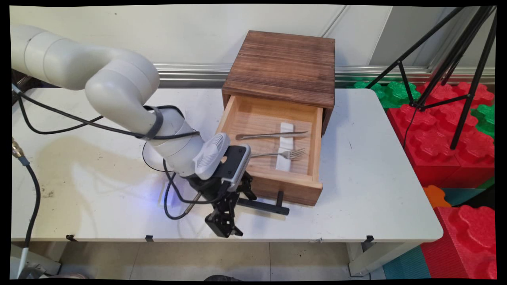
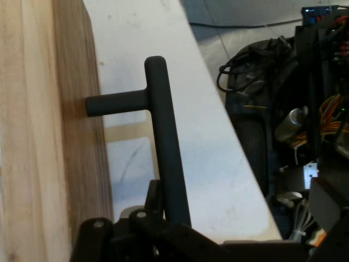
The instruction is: Open the drawer
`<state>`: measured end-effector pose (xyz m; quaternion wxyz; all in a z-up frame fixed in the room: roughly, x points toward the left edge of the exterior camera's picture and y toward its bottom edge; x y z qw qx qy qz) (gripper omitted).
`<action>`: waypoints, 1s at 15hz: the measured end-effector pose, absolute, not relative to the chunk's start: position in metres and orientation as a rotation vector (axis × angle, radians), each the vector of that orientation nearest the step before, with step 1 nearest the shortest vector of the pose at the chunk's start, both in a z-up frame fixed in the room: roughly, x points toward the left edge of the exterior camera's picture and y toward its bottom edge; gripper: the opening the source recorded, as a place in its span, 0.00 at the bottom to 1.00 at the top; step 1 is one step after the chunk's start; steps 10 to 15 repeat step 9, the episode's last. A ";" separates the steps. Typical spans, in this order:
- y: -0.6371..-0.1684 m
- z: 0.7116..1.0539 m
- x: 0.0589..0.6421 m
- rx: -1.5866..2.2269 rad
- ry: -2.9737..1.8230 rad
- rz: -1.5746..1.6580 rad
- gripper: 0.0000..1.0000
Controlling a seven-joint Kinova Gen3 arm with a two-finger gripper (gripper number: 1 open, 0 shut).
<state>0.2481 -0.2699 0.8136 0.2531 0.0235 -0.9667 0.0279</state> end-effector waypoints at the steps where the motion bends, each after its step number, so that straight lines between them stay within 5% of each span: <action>1: -0.267 0.814 0.248 0.062 -2.627 0.071 1.00; 15: -0.245 0.814 0.245 0.050 -2.618 0.041 1.00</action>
